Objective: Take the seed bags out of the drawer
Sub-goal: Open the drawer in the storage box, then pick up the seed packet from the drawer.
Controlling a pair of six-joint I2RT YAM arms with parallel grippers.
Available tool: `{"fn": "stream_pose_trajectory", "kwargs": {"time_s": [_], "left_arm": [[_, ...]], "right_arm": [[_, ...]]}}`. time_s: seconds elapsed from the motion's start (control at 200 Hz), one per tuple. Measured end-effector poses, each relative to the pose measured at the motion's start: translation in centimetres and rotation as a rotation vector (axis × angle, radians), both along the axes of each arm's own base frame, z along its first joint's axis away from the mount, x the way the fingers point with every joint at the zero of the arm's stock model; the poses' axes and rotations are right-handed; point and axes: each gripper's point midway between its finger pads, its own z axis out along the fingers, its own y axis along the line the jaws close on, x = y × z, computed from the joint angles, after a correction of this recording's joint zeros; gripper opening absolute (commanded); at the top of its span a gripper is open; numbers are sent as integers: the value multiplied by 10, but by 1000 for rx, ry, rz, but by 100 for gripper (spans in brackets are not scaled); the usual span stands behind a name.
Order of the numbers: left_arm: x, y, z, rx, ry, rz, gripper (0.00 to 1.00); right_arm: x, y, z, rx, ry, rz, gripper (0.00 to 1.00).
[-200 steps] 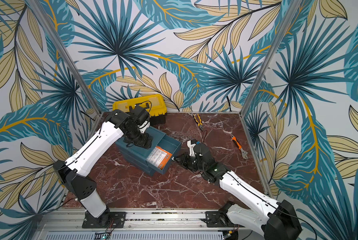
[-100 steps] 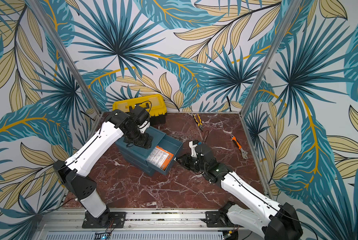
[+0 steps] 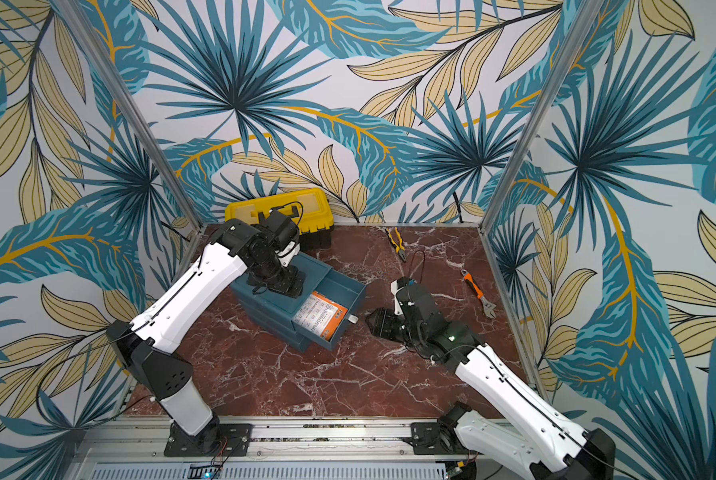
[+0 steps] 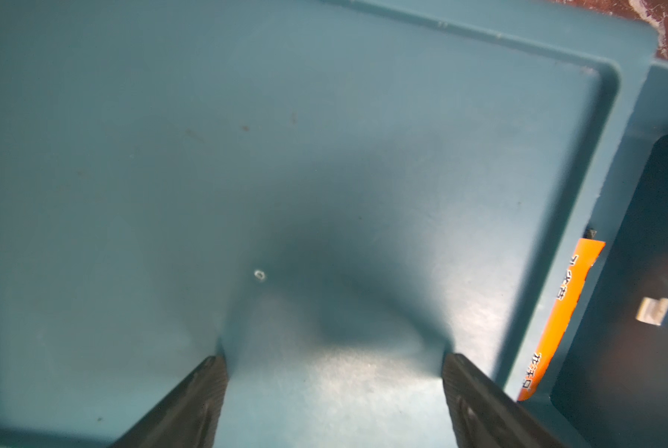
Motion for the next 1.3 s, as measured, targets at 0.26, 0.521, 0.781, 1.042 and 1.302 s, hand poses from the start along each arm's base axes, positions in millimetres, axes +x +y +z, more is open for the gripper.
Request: {"fn": "stream_pose_trajectory", "kwargs": {"time_s": [0.26, 0.521, 0.781, 1.042, 1.302], "left_arm": [[0, 0, 0, -12, -21, 2, 92], [1, -1, 1, -25, -33, 19, 93], [-6, 4, 19, -43, -33, 74, 95], [-51, 37, 60, -123, -132, 189, 93], [-86, 75, 42, -225, -170, 371, 99]], "right_arm": [[27, 37, 80, -121, -197, 286, 56], [42, 74, 52, -235, -148, 538, 55], [49, 83, 56, -274, -192, 621, 58], [62, 89, 49, -305, -192, 634, 59], [73, 103, 57, -279, -216, 656, 58]]}}
